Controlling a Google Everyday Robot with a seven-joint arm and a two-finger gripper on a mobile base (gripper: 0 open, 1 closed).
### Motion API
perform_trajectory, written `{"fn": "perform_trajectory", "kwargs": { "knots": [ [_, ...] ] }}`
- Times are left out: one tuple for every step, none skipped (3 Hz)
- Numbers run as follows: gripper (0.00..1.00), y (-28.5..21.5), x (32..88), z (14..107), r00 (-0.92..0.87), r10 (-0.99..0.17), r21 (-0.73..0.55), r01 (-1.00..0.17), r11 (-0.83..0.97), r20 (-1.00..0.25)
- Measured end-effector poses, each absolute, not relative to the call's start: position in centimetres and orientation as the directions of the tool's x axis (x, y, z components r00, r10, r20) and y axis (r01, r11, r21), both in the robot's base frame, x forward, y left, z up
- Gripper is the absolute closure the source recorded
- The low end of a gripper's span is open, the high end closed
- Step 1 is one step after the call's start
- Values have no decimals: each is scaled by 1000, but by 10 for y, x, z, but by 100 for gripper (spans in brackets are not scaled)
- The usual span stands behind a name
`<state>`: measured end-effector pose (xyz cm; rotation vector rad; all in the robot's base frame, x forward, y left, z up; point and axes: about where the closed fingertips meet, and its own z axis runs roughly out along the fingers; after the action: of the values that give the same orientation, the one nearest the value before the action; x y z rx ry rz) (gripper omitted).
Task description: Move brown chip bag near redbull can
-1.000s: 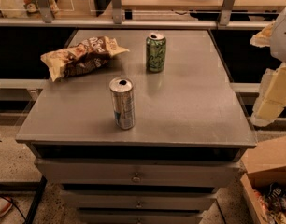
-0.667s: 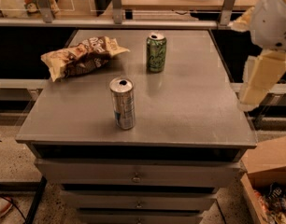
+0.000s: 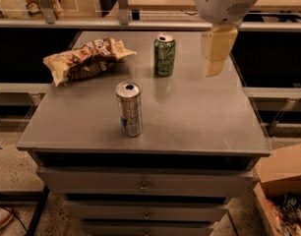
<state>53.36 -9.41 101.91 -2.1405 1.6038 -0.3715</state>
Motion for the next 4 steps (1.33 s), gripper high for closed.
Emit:
{"fn": "perform_trajectory", "kwargs": {
  "knots": [
    [0, -43, 555, 1023, 396, -918, -583, -740, -336, 26],
    [0, -44, 555, 1024, 396, -918, -582, -741, -336, 26],
    [0, -34, 565, 1022, 413, -911, -623, -711, -326, 5],
    [0, -5, 596, 1016, 468, -883, -677, -658, -329, -26]
  ]
}}
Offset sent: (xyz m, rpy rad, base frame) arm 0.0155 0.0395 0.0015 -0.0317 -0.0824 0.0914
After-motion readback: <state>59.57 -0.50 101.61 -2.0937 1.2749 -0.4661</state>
